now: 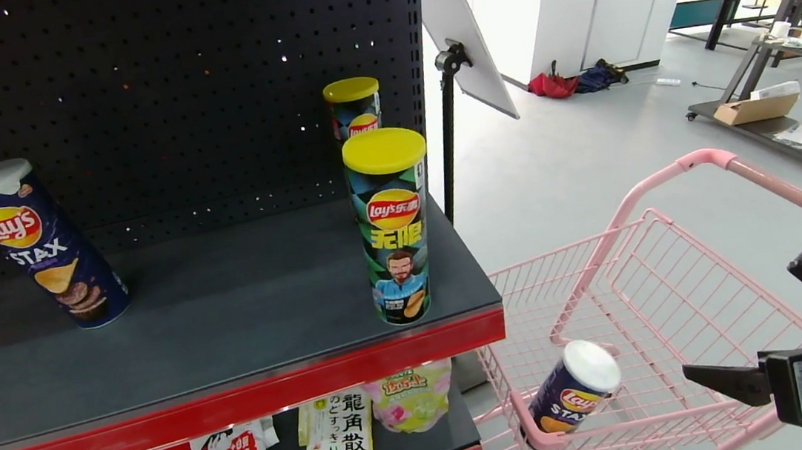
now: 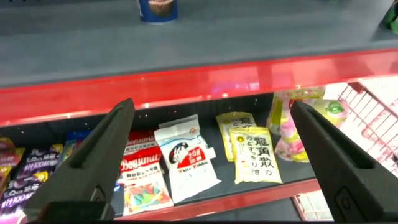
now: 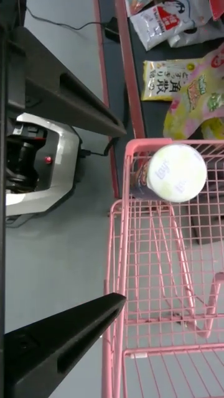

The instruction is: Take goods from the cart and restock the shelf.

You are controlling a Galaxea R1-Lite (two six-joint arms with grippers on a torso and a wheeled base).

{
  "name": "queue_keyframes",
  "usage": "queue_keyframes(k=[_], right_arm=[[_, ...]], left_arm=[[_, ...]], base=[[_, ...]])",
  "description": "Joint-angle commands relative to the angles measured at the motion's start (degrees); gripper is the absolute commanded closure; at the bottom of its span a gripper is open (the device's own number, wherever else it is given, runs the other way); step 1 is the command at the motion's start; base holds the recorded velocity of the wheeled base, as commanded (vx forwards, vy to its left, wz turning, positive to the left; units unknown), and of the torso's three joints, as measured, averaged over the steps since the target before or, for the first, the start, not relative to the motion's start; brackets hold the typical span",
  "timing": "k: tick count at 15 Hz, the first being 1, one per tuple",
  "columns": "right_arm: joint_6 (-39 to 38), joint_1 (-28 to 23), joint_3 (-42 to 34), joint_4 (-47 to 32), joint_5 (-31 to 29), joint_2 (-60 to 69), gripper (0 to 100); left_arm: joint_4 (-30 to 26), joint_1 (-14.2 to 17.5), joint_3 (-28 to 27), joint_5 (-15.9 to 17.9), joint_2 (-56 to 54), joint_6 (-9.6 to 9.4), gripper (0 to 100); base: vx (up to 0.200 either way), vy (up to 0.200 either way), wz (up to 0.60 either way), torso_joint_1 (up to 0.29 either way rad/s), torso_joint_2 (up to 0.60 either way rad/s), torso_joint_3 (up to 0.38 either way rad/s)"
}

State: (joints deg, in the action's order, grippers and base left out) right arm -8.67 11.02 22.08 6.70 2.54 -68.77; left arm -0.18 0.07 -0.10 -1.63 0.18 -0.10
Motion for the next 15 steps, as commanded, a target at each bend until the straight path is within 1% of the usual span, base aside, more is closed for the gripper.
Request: queue_keyframes(k=[1, 6, 12, 15], right_arm=[[0.05, 0.14, -0.19, 0.06, 0.01, 0.39, 0], [0.05, 0.23, -0.63, 1.29, 0.01, -0.14, 0], [0.32, 2.60, -0.37, 1.29, 0.10, -1.55, 0], [0.14, 2.60, -0.02, 1.47, 0.10, -2.34, 0]], left_arm=[[0.01, 0.01, 0.01, -0.04, 0.08, 0.01, 0], [0.01, 0.01, 0.01, -0.04, 0.08, 0.01, 0], [0.01, 0.01, 0.01, -0.04, 0.08, -0.08, 0], [0.01, 0.01, 0.01, -0.04, 0.08, -0.08, 0]], base=[[0.000, 0.000, 0.00, -0.134, 0.37, 0.227], [0.000, 0.000, 0.00, -0.150, 0.40, 0.245], [0.000, 0.000, 0.00, -0.190, 0.54, 0.351], [0.000, 0.000, 0.00, -0.069, 0.22, 0.150]])
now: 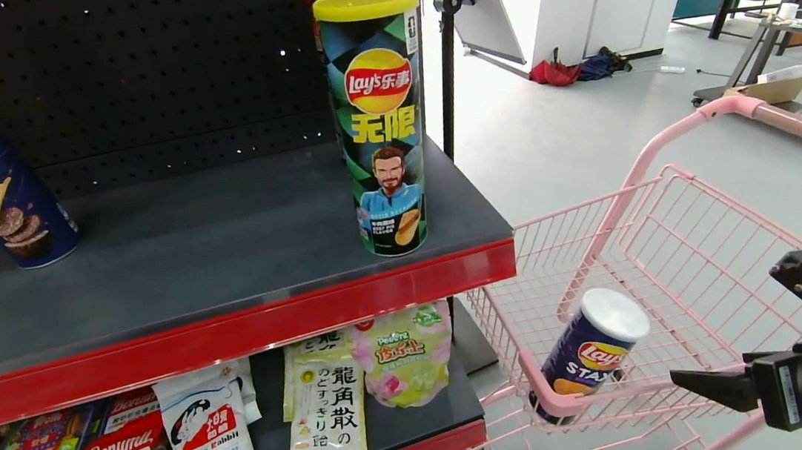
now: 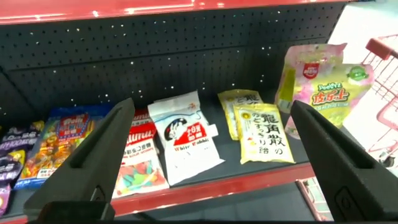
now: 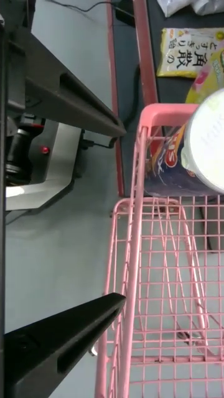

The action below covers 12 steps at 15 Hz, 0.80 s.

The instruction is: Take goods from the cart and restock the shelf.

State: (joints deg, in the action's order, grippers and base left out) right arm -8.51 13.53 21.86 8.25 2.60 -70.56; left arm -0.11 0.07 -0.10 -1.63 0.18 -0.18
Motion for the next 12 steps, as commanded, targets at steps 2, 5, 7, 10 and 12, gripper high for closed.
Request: queue_keyframes(k=[2, 5, 7, 10, 12], right_arm=[[-0.19, 0.09, 0.03, 3.17, 0.13, -2.04, 0], [0.07, 0.44, 0.29, 6.25, 3.12, -3.27, 0], [0.25, 0.53, 1.35, 6.34, 3.73, -3.53, 0], [-0.63, 1.67, 1.87, 7.57, 4.00, -5.73, 0], [-0.72, 1.76, 1.26, 8.80, 3.91, -6.78, 0]], left_arm=[[-0.07, 0.01, 0.01, -0.04, 0.08, 0.01, 0], [-0.07, 0.01, 0.01, -0.04, 0.08, 0.01, 0], [-0.07, 0.01, 0.01, -0.04, 0.08, 0.01, 0], [-0.07, 0.01, 0.01, -0.04, 0.08, -0.08, 0], [-0.07, 0.01, 0.01, -0.04, 0.08, -0.17, 0]], base=[[0.000, 0.000, 0.00, -0.088, 0.33, 0.232], [0.000, 0.000, 0.00, -0.077, 0.30, 0.202], [0.000, 0.000, 0.00, -0.014, 0.07, 0.054], [0.000, 0.000, 0.00, 0.000, 0.00, 0.000], [0.000, 0.000, 0.00, 0.000, 0.00, 0.000]])
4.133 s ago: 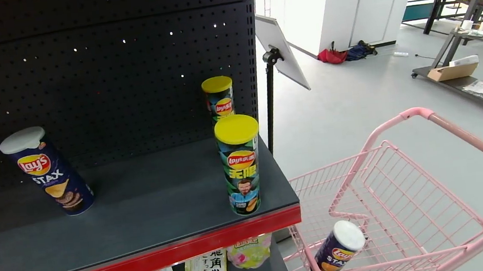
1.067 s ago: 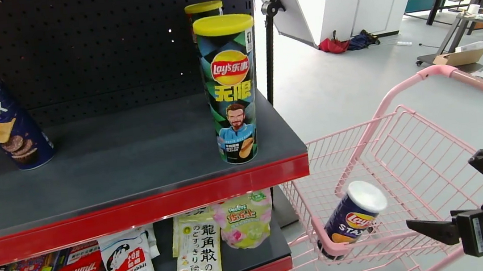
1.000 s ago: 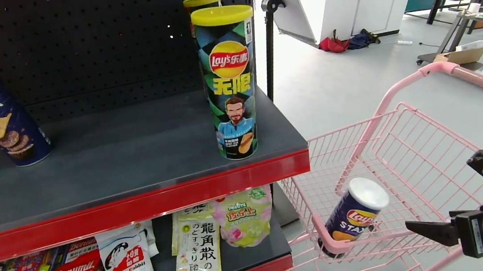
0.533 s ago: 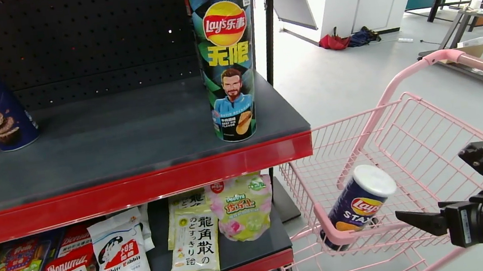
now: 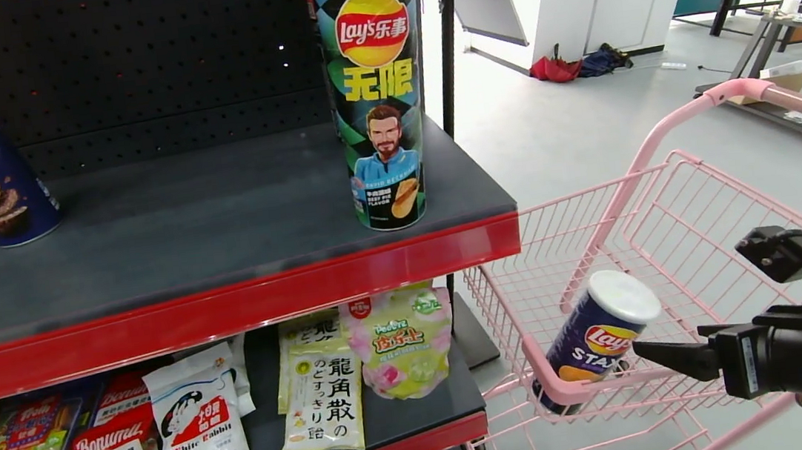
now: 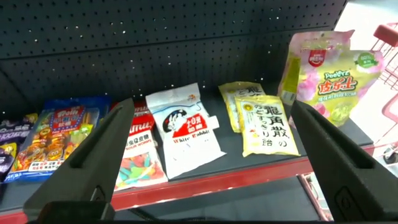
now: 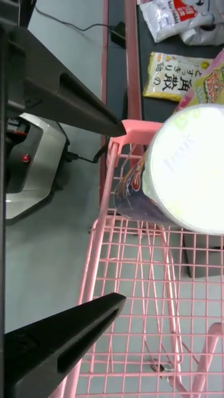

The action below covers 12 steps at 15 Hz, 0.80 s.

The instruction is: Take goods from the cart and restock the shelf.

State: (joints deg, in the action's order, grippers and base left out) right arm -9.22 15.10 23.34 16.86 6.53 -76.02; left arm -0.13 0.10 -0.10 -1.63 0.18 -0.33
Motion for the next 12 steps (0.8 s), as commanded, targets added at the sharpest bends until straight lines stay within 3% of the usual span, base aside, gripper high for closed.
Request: queue_keyframes(k=[1, 8, 12], right_arm=[[-0.10, 0.28, -0.23, 0.28, 0.06, -1.85, 0], [-3.97, 5.90, 0.65, 5.73, 0.06, -6.07, 0], [-3.88, 5.29, 1.00, 8.37, -0.21, -9.15, 0]], left_arm=[[-0.04, -0.01, 0.01, -0.04, 0.08, -0.02, 0], [0.05, -0.01, 0.01, -0.04, 0.08, -0.11, 0], [0.05, -0.01, 0.01, -0.04, -0.01, -0.20, 0]], base=[[0.000, 0.000, 0.00, 0.000, 0.00, 0.000], [0.000, 0.000, 0.00, 0.000, 0.00, 0.000], [0.000, 0.000, 0.00, 0.000, 0.00, 0.000]])
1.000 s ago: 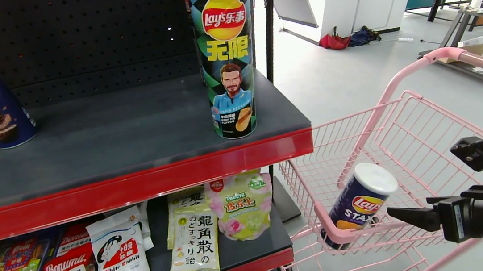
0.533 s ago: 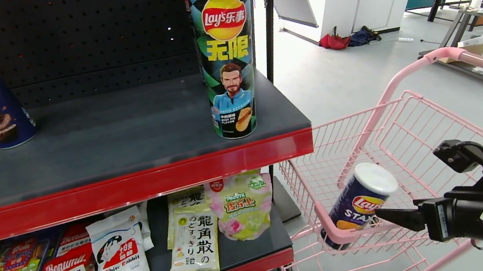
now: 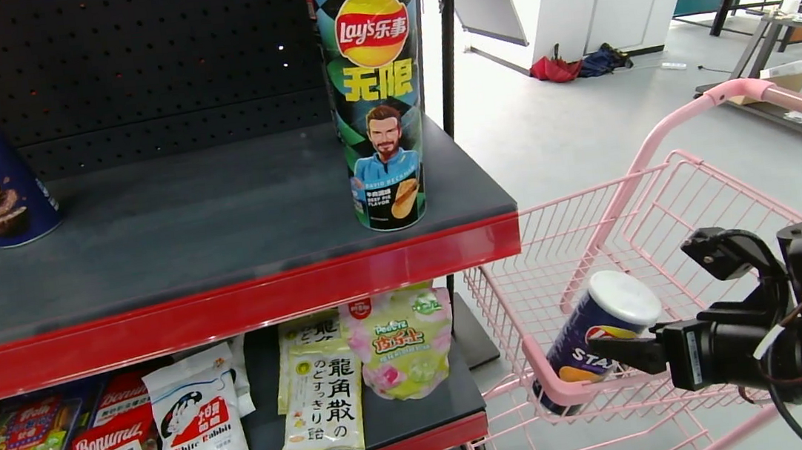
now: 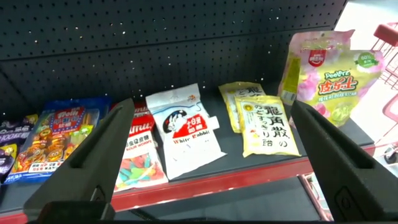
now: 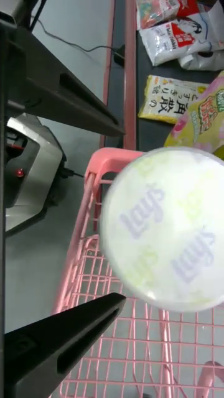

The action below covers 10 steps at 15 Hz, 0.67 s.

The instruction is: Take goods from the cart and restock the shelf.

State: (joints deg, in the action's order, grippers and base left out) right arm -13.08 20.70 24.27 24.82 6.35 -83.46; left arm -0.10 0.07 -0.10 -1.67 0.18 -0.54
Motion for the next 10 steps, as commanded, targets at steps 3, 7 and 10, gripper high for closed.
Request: queue_keyframes(k=[3, 7, 10], right_arm=[[0.34, -0.57, 0.60, 4.27, -0.11, -3.82, 0], [0.51, 0.39, 1.30, 4.27, -0.20, -4.52, 0], [0.69, 0.66, 1.39, 4.27, -0.11, -5.31, 0]], left_arm=[[0.01, 0.01, 0.01, -0.09, -0.01, 0.01, 0], [0.01, 0.01, 0.01, -0.09, 0.08, 0.01, 0], [0.01, 0.01, 0.01, -0.09, 0.08, 0.01, 0]], base=[[0.000, 0.000, 0.00, 0.000, 0.00, 0.000], [0.000, 0.000, 0.00, 0.000, 0.00, 0.000], [0.000, 0.000, 0.00, 0.000, 0.00, 0.000]])
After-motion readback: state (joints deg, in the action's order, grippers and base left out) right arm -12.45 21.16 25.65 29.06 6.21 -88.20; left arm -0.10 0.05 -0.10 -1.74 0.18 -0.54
